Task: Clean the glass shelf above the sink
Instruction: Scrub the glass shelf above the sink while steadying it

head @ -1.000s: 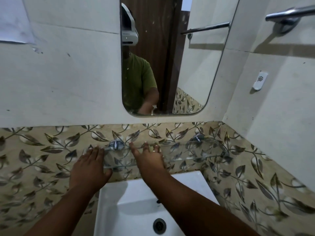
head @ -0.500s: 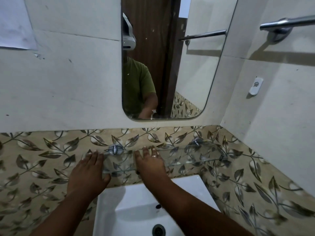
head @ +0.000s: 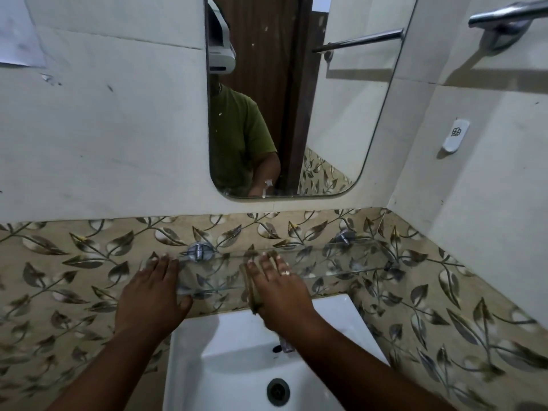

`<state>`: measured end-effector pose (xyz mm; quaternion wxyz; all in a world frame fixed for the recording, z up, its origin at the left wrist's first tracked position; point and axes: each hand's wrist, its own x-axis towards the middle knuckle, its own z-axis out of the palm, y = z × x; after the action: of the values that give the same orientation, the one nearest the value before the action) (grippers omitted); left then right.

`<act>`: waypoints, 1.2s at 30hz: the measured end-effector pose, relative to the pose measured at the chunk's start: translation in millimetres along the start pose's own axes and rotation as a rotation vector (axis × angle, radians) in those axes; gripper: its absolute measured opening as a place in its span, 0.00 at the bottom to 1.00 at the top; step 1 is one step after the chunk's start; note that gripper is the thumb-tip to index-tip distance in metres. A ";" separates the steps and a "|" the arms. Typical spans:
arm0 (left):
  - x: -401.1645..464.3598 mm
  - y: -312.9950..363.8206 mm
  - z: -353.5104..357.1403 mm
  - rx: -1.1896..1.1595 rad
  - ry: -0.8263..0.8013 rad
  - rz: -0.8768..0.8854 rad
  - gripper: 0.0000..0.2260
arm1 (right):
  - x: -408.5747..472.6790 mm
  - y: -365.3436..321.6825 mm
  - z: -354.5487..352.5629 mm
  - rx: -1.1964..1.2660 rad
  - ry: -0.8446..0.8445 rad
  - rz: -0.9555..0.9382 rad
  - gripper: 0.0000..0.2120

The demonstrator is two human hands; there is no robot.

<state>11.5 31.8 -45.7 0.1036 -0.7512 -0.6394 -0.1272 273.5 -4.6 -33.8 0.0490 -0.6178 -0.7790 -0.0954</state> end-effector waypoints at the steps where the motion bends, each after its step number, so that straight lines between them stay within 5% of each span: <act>1: 0.1 -0.1 0.0 -0.002 0.002 0.002 0.39 | 8.4 1.9 -1.2 0.000 -0.017 0.029 0.49; 8: 1.2 0.9 -0.1 0.009 -0.016 -0.010 0.40 | 50.9 -37.5 -15.2 0.050 -0.100 0.107 0.39; 12: 2.8 0.4 0.2 0.017 -0.036 0.012 0.40 | 35.6 -73.4 -6.8 0.066 -0.073 0.042 0.44; 24: -0.8 -1.4 1.3 0.057 -0.072 0.064 0.41 | 66.4 -107.8 -6.9 0.128 -0.060 -0.053 0.27; 31: -0.4 -1.8 0.4 0.058 -0.053 0.038 0.38 | 21.5 -71.6 10.6 0.077 0.098 -0.104 0.40; 36: -0.8 -1.1 0.9 0.050 -0.047 0.029 0.37 | 49.0 -68.7 5.6 0.070 0.023 0.053 0.33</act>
<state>10.3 31.6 -46.8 0.1093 -0.7603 -0.6337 -0.0919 195.6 28.2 -35.8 0.0821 -0.6352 -0.7644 -0.0739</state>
